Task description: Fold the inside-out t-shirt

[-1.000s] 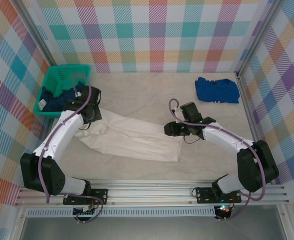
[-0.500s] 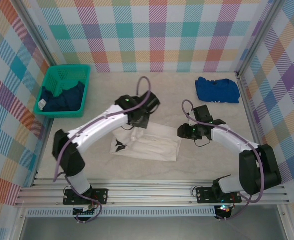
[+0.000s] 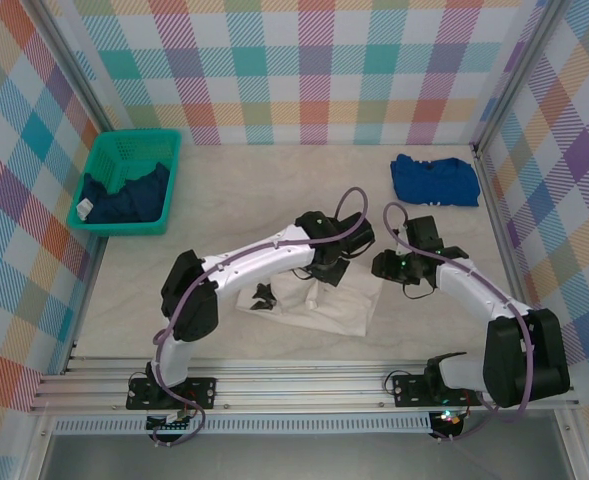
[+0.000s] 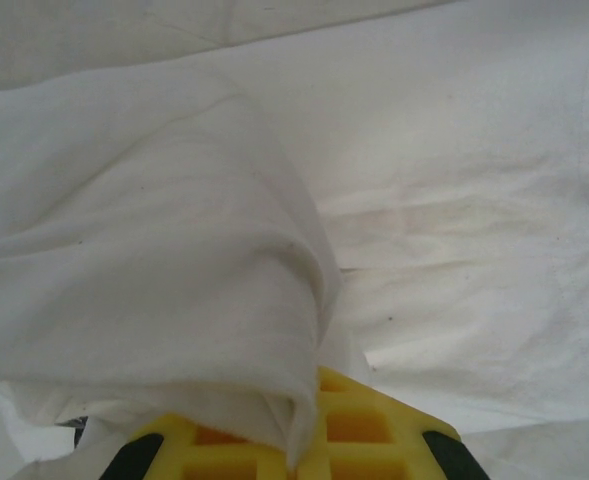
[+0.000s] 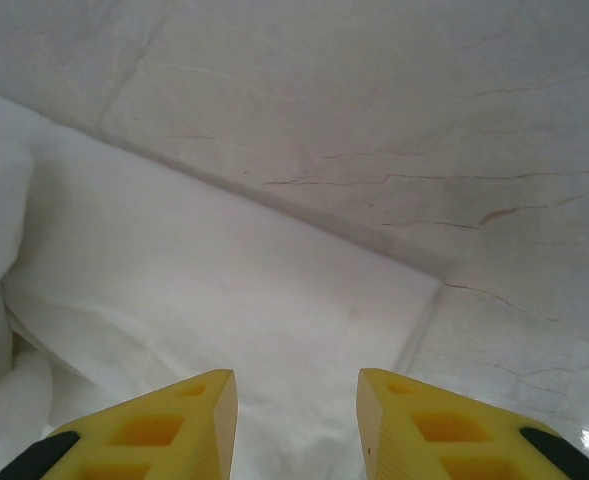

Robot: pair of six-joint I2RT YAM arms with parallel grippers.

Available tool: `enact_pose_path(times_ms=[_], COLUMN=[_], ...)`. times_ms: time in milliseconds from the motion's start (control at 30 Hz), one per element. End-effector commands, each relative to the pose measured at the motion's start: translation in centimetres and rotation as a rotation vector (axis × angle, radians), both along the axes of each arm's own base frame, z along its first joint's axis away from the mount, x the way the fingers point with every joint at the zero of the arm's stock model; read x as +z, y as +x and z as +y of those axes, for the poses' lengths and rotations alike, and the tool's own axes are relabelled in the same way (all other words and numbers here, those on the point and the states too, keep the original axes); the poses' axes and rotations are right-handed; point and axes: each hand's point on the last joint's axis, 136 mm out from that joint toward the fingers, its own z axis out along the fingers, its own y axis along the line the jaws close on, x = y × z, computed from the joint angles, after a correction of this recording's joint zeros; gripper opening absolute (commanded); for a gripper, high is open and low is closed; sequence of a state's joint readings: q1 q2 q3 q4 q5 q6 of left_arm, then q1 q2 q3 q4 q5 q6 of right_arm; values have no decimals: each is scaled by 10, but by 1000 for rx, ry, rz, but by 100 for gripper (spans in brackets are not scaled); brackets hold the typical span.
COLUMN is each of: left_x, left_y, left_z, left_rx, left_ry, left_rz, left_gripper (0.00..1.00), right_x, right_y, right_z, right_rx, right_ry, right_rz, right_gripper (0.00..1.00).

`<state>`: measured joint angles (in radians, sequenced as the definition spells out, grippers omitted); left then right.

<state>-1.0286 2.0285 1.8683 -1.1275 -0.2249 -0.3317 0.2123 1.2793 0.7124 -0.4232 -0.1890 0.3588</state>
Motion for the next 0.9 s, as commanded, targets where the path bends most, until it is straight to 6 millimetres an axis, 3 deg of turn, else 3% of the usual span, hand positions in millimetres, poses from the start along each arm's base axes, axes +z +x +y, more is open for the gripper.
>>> enact_pose_path(times_ms=[0, 167, 233, 367, 533, 667, 733, 867], left_x=[-14, -23, -22, -13, 17, 48, 56, 41], left_y=[-9, -23, -31, -48, -49, -39, -26, -8], left_z=[-19, -58, -75, -106, -115, -86, -49, 33], left_rx=[-36, -66, -83, -135, -189, -166, -80, 165], left_ry=[-23, -155, -222, -397, -554, -667, -684, -652], left_rz=[64, 150, 182, 275, 260, 199, 136, 84], left_gripper=[9, 39, 46, 53, 59, 61, 64, 72], right_x=[-1, 3, 5, 15, 28, 45, 56, 65], right_y=[-4, -5, -4, -3, -2, 1, 0, -3], right_z=[-7, -19, -30, -47, -49, -26, -6, 35], right_rx=[-33, -83, -133, -215, -223, -133, -53, 133], right_ry=[-4, -16, -14, -2, 5, 122, 184, 149], right_rz=[15, 19, 20, -10, -70, -148, -198, -271], right_gripper=[37, 37, 37, 37, 41, 46, 50, 60])
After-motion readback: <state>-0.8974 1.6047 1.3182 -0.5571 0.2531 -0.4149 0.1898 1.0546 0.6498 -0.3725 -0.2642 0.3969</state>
